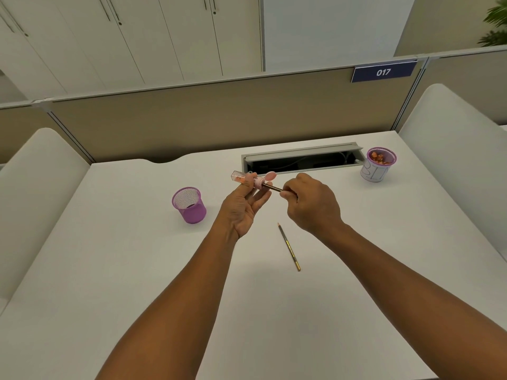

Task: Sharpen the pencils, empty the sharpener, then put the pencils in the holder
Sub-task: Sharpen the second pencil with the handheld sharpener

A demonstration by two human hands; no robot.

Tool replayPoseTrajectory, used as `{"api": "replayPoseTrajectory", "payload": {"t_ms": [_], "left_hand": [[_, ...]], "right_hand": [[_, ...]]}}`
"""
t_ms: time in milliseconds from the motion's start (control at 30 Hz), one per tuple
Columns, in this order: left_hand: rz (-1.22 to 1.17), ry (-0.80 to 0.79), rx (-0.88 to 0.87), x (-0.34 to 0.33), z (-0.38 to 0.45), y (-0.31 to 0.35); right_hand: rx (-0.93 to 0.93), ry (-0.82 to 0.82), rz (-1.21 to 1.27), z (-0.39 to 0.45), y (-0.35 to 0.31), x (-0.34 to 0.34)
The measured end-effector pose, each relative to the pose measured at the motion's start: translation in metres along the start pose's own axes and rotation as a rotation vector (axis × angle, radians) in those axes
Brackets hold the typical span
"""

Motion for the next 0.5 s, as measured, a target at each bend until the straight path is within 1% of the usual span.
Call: {"api": "replayPoseTrajectory", "payload": {"t_ms": [67,200,267,333,400,433,500], "left_hand": [[-0.006,-0.018,0.003,-0.002,0.0,0.001],[0.006,-0.071,0.021,-0.003,-0.002,0.001],[-0.012,-0.058,0.017,-0.003,-0.003,0.0],[-0.001,-0.04,0.004,-0.004,0.0,0.001],[0.006,-0.021,-0.007,-0.007,0.002,0.005],[-0.003,-0.014,-0.01,-0.007,0.002,0.007],[-0.028,-0.013,-0.004,-0.009,0.002,0.01]], "right_hand": [[-0.04,-0.079,-0.002,0.004,-0.001,0.0],[-0.236,-0.283,0.184,0.014,0.004,0.004],[-0.266,-0.336,0.234,0.016,0.002,0.005],[-0.238,-0.32,0.243,0.014,0.002,0.005],[-0.176,-0.258,0.167,0.008,0.005,0.004],[-0.116,-0.19,0.081,0.005,0.007,0.005],[0.069,-0.001,-0.105,-0.003,0.01,0.006]]}}
Point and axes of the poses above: each hand's wrist, its own z-axis towards the middle knuckle, its own x-axis out of the back of the hand, y = z × x, the point moved 2 cm from there along z, towards the middle knuckle, and after that the axes turned 2 degrees about -y, right-handed, at the moved point
